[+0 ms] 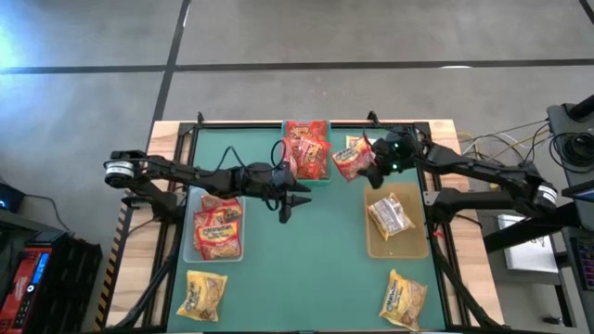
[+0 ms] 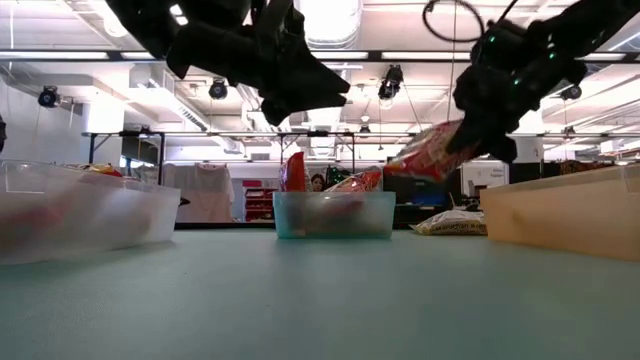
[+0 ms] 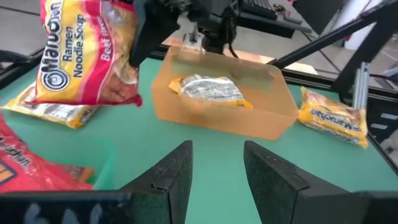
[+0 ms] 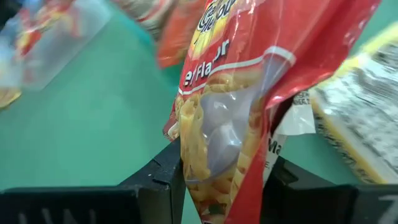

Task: Sort Maruchan noodles
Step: Put red noodle pack into the white transparent bin

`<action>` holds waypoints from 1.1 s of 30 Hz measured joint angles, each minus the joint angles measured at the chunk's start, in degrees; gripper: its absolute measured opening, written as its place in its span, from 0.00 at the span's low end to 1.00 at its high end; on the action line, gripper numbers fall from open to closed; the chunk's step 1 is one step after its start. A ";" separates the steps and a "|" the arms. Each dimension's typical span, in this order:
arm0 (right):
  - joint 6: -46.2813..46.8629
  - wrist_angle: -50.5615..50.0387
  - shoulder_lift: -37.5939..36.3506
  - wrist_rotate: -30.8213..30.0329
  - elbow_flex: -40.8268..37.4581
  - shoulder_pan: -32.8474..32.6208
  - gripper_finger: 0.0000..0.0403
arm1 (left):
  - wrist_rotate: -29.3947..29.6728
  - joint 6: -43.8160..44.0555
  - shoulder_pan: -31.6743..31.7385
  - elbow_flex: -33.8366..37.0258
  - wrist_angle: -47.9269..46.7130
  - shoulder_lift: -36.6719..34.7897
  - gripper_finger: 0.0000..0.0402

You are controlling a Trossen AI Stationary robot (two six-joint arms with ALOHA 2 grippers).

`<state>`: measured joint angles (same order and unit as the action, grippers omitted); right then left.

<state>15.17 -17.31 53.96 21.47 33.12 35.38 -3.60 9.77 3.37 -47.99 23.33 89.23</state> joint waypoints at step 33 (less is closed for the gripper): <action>-31.88 -2.11 -2.34 -0.74 4.09 -21.52 0.29 | 12.69 -3.00 -3.91 -2.87 8.73 3.85 0.51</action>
<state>-16.71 -19.42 51.62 20.74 37.21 13.87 9.08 6.77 -0.54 -50.86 32.06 93.08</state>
